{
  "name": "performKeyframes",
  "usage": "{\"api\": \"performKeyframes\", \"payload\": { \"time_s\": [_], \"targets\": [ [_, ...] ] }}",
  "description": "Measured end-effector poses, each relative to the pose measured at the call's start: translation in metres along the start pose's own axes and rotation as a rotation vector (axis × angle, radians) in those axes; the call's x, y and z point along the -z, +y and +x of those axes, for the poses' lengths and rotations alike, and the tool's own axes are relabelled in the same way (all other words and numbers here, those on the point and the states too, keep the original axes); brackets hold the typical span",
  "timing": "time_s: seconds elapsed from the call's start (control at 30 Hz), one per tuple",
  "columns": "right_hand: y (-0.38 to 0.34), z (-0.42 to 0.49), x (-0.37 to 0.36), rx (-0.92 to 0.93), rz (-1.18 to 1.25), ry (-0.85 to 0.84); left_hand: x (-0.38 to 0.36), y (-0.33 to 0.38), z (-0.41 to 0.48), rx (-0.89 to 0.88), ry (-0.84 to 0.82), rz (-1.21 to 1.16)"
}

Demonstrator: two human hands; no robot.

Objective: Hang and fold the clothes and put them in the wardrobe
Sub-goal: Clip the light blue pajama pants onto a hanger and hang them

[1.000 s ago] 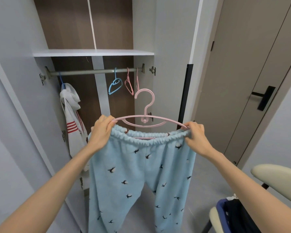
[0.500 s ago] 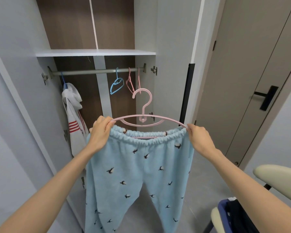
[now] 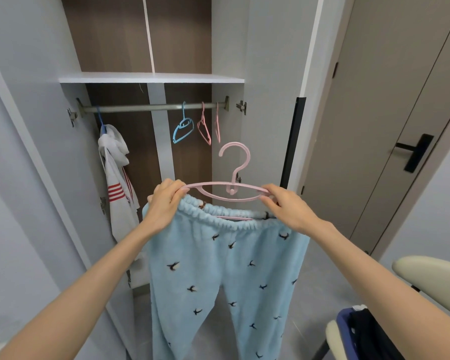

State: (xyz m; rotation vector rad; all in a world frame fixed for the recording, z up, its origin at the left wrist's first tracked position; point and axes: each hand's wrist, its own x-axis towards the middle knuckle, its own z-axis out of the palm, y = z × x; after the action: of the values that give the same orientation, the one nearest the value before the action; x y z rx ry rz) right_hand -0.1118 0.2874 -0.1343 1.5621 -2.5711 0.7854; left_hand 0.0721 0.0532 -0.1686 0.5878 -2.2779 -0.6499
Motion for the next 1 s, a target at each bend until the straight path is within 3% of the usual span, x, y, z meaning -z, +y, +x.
{"api": "performKeyframes", "payload": {
  "time_s": [0.17,0.47,0.73,1.0],
  "targets": [
    [-0.024,0.014,0.005,0.135,-0.19,0.147,0.005,0.009,0.008,-0.094,-0.096,-0.048],
    [-0.041,0.022,0.008,0.125,-0.297,0.11,0.014,-0.012,0.001,0.006,-0.142,-0.115],
    [-0.057,0.036,0.005,0.084,-0.222,0.052,0.023,-0.027,0.012,0.018,-0.106,0.021],
    [-0.08,0.087,-0.005,-0.015,0.072,-0.092,0.042,-0.037,0.03,0.156,-0.112,-0.171]
  ]
}}
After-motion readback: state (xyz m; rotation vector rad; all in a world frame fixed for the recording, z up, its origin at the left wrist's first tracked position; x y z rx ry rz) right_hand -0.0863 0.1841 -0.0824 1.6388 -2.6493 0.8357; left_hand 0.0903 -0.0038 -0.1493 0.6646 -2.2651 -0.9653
